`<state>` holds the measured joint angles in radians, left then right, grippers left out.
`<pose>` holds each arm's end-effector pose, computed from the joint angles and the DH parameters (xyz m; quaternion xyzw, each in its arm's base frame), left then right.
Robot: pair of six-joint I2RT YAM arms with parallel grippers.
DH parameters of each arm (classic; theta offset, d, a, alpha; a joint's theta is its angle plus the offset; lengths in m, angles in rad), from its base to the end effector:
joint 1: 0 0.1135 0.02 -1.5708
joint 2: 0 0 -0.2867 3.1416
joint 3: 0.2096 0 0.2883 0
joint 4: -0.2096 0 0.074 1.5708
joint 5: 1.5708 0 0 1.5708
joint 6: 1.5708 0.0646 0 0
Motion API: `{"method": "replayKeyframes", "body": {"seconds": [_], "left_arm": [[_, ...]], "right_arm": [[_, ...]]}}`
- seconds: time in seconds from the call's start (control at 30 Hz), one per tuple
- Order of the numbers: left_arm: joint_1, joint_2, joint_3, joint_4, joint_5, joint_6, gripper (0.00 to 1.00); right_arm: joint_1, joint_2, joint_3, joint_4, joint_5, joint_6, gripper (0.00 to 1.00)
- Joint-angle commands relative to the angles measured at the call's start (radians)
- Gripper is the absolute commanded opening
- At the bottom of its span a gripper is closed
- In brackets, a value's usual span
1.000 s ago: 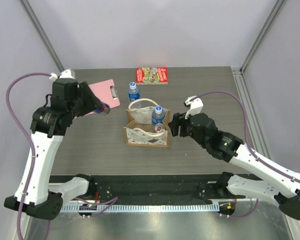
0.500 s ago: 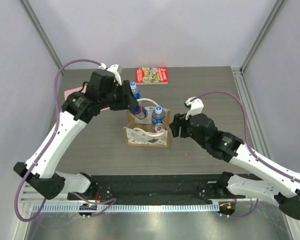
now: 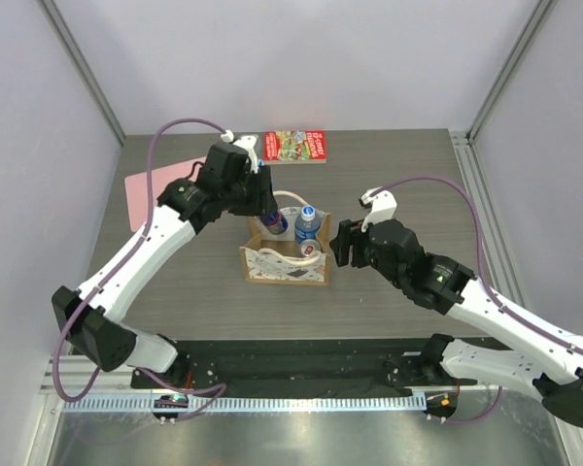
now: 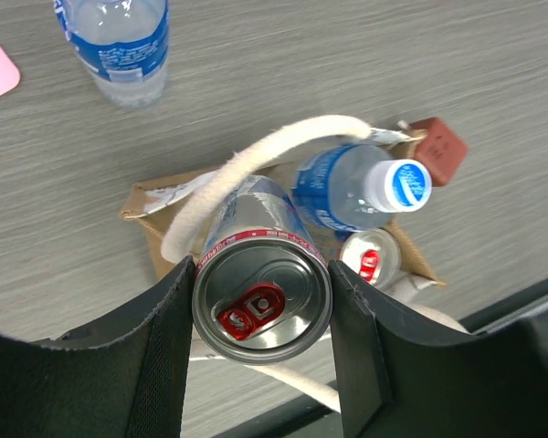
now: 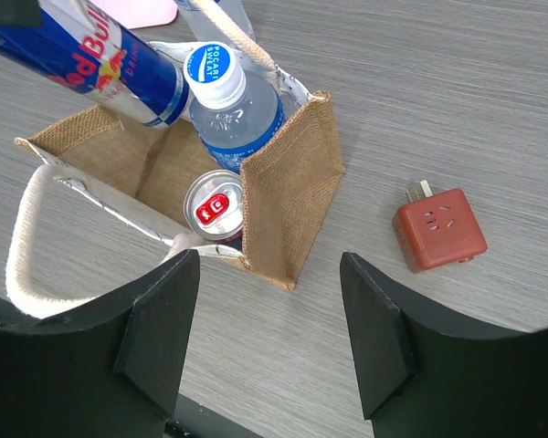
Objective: Place the beverage into the canvas bag
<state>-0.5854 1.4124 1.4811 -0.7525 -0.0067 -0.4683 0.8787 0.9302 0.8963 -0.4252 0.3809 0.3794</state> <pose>0.2998 -0.1982 0.3883 0.0514 0.9018 -0.2131 0.3724 0.1797 0.1792 0.3344 -0.1093 0.8329 0.1748 0.5136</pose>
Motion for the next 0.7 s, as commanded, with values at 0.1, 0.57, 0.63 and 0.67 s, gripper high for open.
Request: {"method": "replayKeyframes", "body": {"seconds": [0.1,0.57,0.63,0.67], "left_arm": [[-0.028,0.025,-0.021,0.192,-0.113,0.1,0.0],[-0.113,0.129,-0.048,0.269,-0.239,0.149,0.0],[-0.114,0.132,-0.068,0.295,-0.242,0.142,0.0],[-0.114,0.132,-0.087,0.303,-0.243,0.14,0.0]], "right_arm": [[-0.003,0.018,0.041,0.023,0.004,0.023,0.68],[-0.001,0.027,0.033,0.035,0.003,0.032,0.68],[-0.003,0.024,0.03,0.037,0.004,0.033,0.68],[-0.001,0.025,0.027,0.039,0.003,0.033,0.68]]}}
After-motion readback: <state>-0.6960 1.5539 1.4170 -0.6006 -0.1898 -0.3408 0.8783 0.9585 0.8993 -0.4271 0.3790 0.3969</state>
